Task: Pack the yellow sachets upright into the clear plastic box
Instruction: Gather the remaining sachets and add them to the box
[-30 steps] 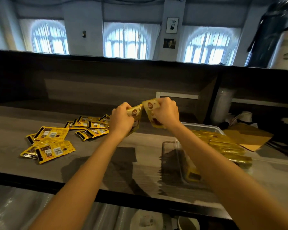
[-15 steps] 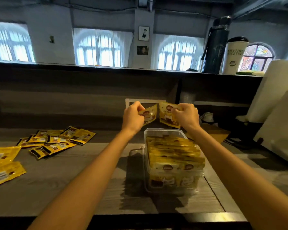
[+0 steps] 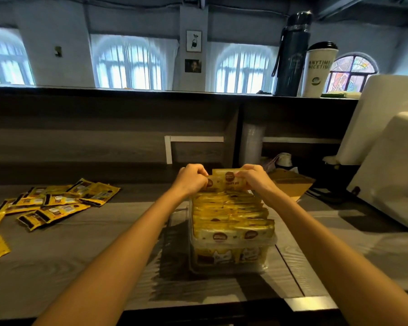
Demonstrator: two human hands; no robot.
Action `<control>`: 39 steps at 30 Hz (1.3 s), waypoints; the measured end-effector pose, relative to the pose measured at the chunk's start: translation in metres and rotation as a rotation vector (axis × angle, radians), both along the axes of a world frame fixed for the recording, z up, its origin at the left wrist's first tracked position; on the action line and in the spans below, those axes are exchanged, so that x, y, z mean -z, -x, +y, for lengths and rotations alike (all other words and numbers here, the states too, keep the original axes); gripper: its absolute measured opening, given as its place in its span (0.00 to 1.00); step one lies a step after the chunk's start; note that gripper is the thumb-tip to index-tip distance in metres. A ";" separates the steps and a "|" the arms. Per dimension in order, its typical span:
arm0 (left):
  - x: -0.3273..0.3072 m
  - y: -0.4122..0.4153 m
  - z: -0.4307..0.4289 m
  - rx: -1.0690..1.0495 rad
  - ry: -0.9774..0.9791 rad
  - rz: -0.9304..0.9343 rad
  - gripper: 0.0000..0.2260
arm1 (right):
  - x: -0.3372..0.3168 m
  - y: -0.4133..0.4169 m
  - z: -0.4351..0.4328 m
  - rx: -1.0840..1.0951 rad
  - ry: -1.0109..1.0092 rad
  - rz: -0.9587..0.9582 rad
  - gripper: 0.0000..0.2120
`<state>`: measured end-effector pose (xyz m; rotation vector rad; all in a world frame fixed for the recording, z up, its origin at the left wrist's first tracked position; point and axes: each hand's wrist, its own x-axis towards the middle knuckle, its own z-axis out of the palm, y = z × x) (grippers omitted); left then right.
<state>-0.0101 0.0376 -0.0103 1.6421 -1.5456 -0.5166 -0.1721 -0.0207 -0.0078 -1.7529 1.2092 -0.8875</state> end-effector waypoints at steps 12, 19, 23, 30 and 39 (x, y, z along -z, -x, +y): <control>0.018 -0.005 -0.008 -0.075 -0.086 -0.413 0.19 | 0.010 0.012 -0.001 -0.086 0.101 0.203 0.14; 0.018 -0.002 0.002 -0.021 -0.182 -0.550 0.20 | 0.010 0.010 0.004 -0.133 0.082 0.296 0.13; 0.016 0.001 0.005 -0.017 -0.163 -0.516 0.17 | 0.007 0.007 0.004 -0.110 0.081 0.375 0.14; 0.009 0.000 0.008 -0.041 -0.132 -0.431 0.15 | -0.004 0.001 0.014 -0.058 0.137 0.421 0.16; -0.023 -0.025 0.051 -0.370 0.089 -0.355 0.14 | -0.026 -0.055 0.066 -0.013 0.514 0.372 0.12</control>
